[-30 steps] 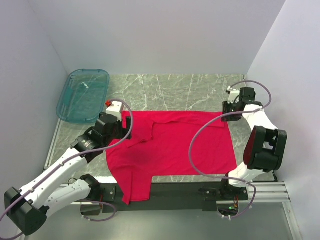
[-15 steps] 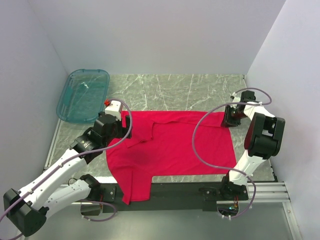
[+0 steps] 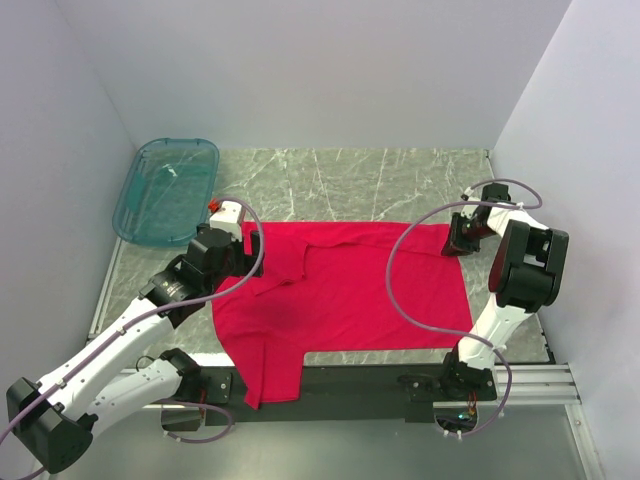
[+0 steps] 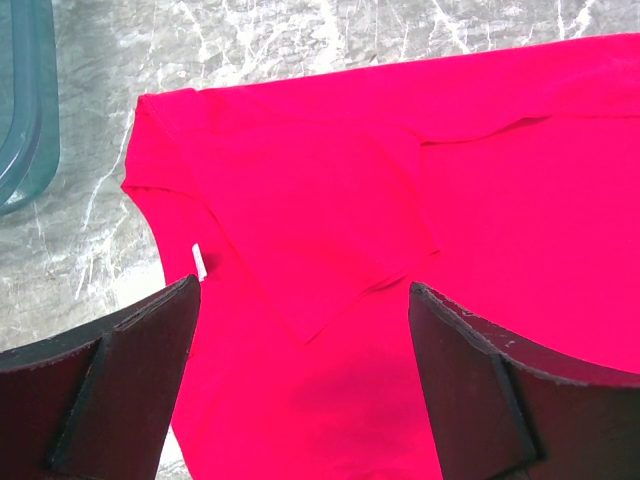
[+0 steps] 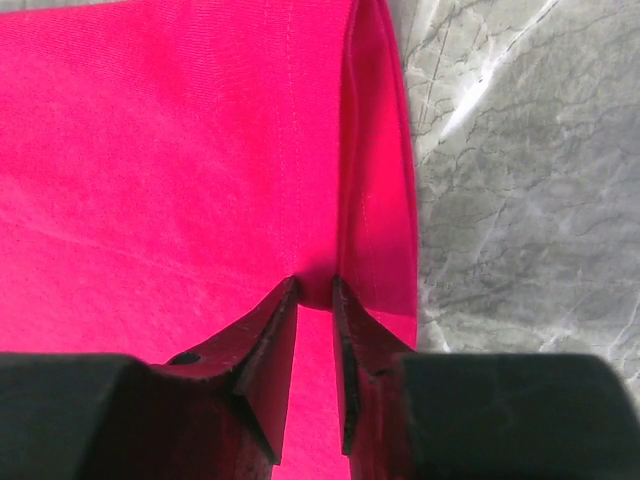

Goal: Fold and stack the t-shirts
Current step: Fold the tshirt

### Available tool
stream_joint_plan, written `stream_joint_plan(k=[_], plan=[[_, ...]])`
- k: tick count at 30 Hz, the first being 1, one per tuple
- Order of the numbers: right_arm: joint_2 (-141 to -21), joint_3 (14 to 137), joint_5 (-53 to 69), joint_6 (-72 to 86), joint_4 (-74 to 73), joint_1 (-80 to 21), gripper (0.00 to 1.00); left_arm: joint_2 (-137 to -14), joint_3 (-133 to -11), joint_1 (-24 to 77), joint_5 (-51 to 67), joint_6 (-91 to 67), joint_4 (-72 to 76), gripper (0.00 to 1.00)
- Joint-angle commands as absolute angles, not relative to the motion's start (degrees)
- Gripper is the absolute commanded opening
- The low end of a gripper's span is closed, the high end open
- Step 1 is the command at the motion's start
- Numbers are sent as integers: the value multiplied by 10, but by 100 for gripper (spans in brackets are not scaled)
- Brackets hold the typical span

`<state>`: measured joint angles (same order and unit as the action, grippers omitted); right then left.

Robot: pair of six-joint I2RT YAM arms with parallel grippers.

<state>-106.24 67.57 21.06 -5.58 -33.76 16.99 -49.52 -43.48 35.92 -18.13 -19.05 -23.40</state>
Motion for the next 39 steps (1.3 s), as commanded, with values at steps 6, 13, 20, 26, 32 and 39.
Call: stream_joint_plan(k=[6,13,20,26,32,39], plan=[[-1057,701,216,-57,-338,177,8,-491,-435,358,-190,-194,-217,91],[-1027,706,186,-60,-320,180,0,-492,-435,359,-191,-194,-216,91],[-1024,713,157,-70,-313,185,0,-494,-434,358,-191,-193,-216,91],[-1037,729,156,-75,-317,186,0,-497,-434,358,-190,-193,-218,91],[-1044,732,158,-77,-318,186,0,-498,-435,358,-189,-193,-218,91],[-1040,723,133,-81,-316,187,5,-499,-435,358,-190,-192,-217,91]])
